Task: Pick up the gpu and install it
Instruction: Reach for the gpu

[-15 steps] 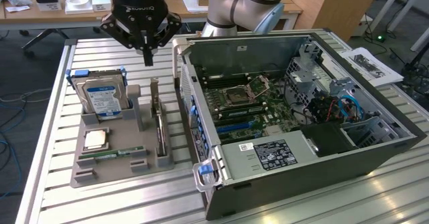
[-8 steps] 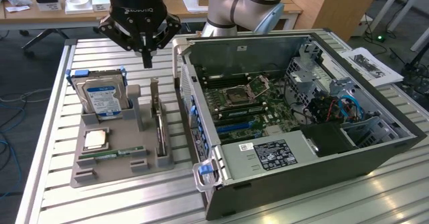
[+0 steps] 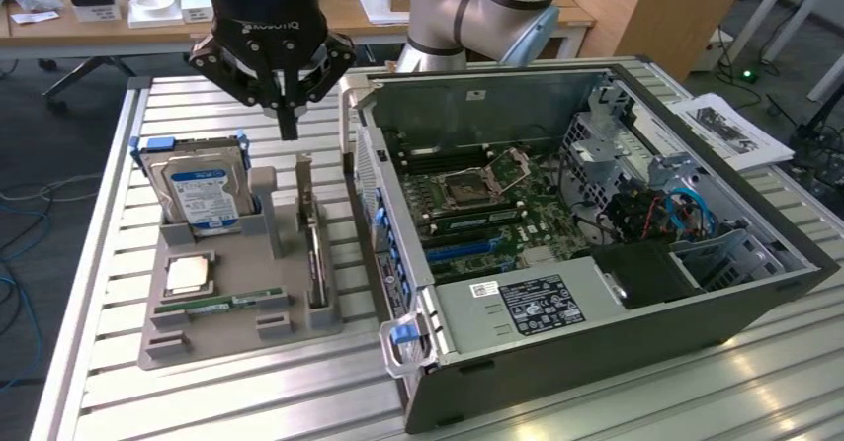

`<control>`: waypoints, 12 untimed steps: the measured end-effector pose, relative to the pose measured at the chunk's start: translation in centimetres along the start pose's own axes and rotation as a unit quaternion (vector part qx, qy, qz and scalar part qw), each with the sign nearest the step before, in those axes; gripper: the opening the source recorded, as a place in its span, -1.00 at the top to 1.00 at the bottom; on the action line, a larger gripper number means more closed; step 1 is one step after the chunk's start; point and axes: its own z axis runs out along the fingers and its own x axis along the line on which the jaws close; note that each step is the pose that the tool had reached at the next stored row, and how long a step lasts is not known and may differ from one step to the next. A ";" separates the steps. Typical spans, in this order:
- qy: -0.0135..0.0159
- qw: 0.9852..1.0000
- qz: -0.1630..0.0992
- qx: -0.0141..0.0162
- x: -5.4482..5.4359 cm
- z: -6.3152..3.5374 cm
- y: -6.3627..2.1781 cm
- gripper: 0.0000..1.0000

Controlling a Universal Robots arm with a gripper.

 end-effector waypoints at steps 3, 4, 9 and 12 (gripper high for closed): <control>0.000 1.000 0.000 0.000 0.0 -0.02 -0.40 0.79; 0.000 1.000 0.000 0.000 0.0 -0.03 -0.54 0.79; 0.000 1.000 0.000 0.000 0.1 -0.05 -1.05 0.79; 0.000 1.000 0.000 0.000 0.1 -0.06 -1.22 0.79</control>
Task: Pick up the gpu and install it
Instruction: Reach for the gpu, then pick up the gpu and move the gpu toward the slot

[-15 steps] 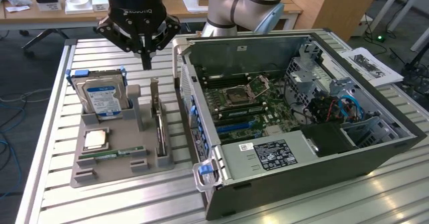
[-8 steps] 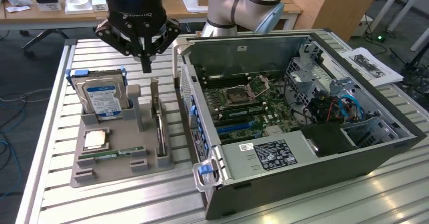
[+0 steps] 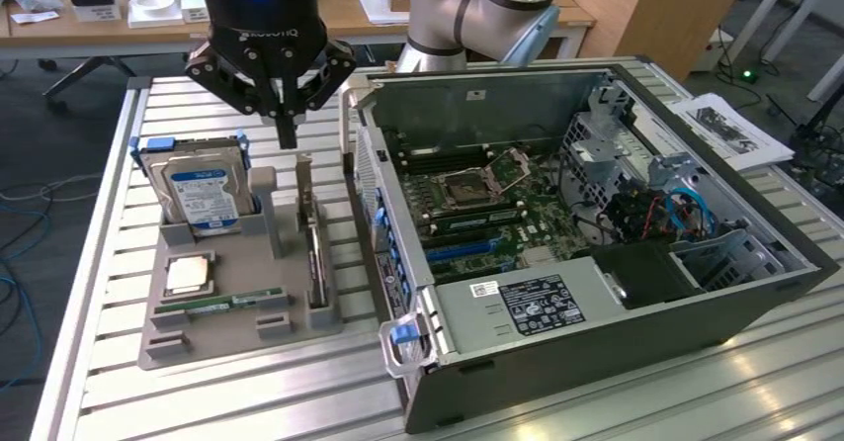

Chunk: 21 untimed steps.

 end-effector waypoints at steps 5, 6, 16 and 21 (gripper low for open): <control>0.000 1.000 0.000 0.000 0.0 0.00 -0.01 0.79; 0.000 1.000 0.000 0.000 0.0 0.00 -0.01 0.79; 0.000 1.000 0.000 0.000 0.0 0.00 -0.01 0.54; 0.000 1.000 0.000 0.000 0.0 0.00 -0.01 0.17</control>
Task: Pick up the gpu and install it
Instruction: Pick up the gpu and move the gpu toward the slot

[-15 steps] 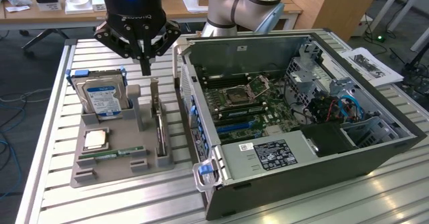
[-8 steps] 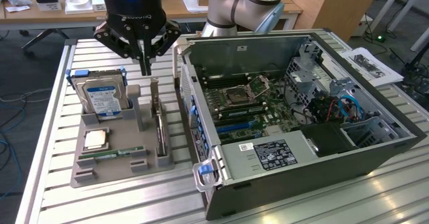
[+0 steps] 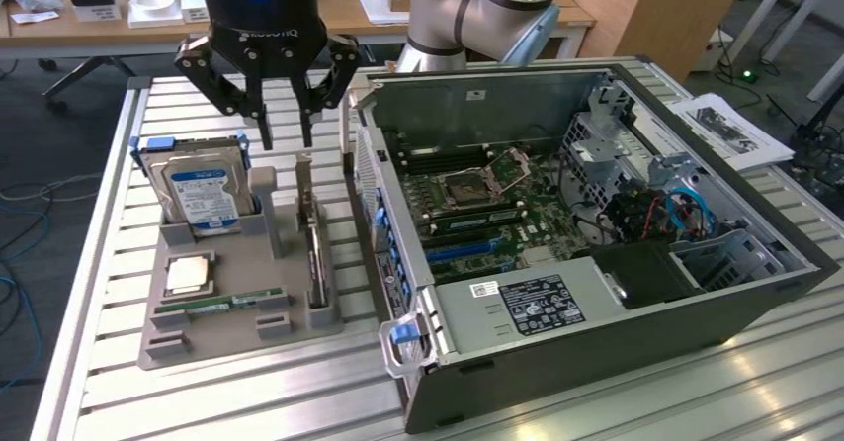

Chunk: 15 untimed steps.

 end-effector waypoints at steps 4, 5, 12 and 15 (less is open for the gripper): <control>0.000 1.000 0.000 0.000 0.0 0.00 0.00 0.17; 0.000 1.000 0.000 0.000 0.0 0.00 0.00 0.17; 0.000 1.000 0.000 0.000 0.0 0.96 -0.04 0.17; 0.000 1.000 0.000 0.000 0.0 1.50 -0.07 0.17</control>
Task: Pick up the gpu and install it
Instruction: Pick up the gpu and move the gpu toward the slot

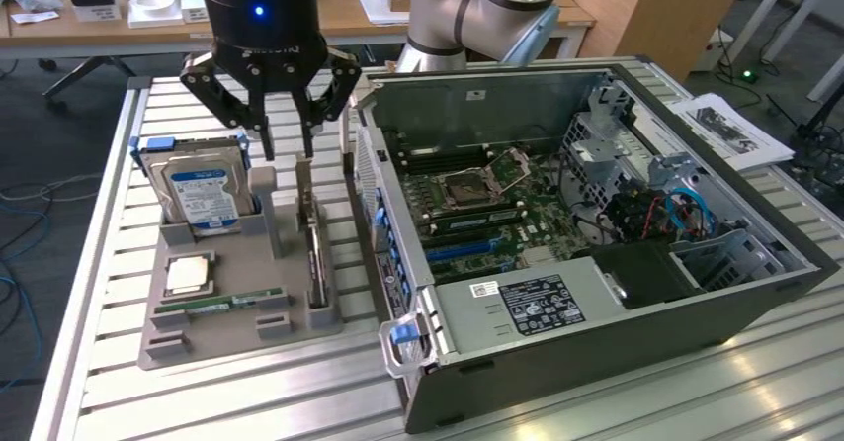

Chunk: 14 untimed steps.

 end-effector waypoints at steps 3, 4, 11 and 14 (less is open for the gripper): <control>0.000 1.000 0.000 0.000 0.0 0.54 -0.02 0.17; 0.000 1.000 0.000 0.000 0.0 0.72 -0.03 0.17; 0.000 1.000 0.000 0.000 0.0 1.99 -0.09 0.17; 0.000 1.000 0.000 0.000 0.1 2.51 -0.11 0.17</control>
